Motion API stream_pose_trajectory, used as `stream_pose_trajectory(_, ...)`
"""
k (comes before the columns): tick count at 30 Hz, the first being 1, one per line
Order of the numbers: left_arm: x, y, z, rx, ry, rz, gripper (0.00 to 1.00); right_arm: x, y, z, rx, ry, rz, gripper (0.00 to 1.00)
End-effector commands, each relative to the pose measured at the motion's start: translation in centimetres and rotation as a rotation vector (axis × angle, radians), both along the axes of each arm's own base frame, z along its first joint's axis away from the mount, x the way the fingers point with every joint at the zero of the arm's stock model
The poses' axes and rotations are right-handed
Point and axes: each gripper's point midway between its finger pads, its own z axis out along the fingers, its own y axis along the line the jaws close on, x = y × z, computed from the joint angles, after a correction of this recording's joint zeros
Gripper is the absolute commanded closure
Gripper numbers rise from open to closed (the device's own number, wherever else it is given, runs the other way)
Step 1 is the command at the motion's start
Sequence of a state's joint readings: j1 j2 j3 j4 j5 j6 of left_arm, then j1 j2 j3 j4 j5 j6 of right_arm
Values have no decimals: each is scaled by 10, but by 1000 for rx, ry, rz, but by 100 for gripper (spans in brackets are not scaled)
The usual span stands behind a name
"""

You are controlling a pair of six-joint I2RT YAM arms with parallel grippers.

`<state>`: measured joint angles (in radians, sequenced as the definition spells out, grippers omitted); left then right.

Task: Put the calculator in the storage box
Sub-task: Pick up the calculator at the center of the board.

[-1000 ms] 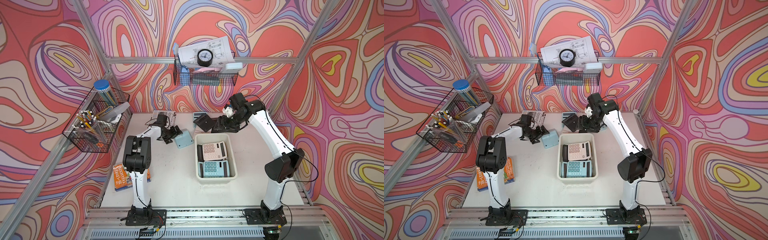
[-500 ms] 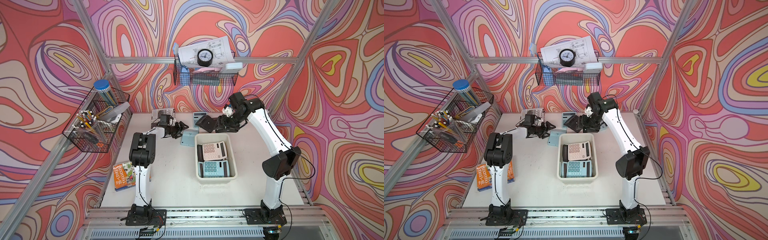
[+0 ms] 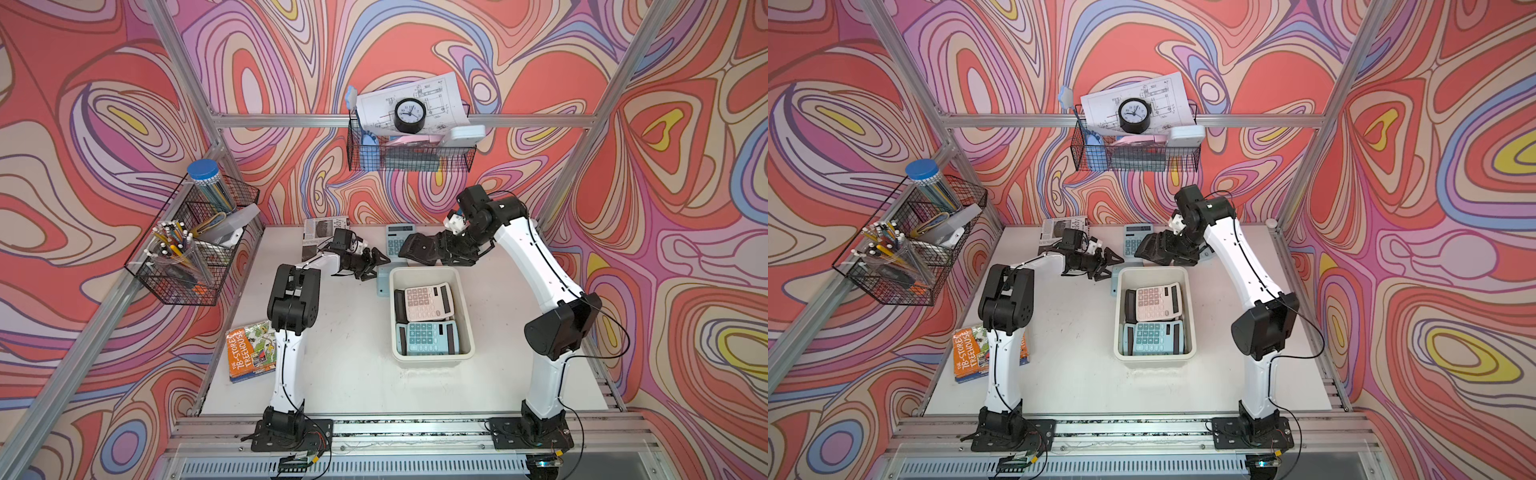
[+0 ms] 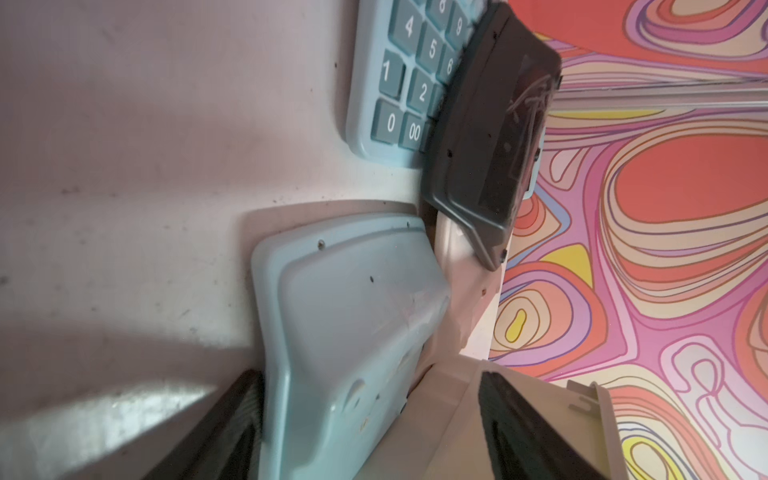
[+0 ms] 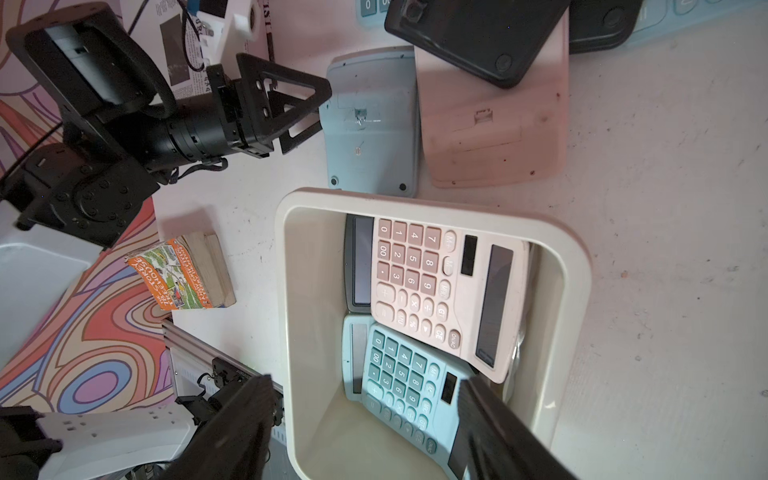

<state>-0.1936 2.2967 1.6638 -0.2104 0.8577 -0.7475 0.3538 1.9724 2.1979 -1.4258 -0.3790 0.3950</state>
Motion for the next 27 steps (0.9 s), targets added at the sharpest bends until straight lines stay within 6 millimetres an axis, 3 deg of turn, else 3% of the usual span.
stream_pose_trajectory(1,-17,-1,-36,52,95,-49,26,-2,0,-1,8,18,-1,28)
stream_pose_trajectory(13,-18,-15,-60,-29,138,-94,34,-11,-5,4,-8,42,6,28)
stream_pose_trajectory(18,-18,-21,-66,-61,149,-111,44,-14,-6,6,-10,47,-3,28)
stream_pose_trajectory(22,-21,-19,-75,-45,166,-110,57,-16,-6,8,-6,46,-8,28)
stream_pose_trajectory(27,-21,-19,-67,-52,161,-100,65,-16,-5,9,10,44,-17,28)
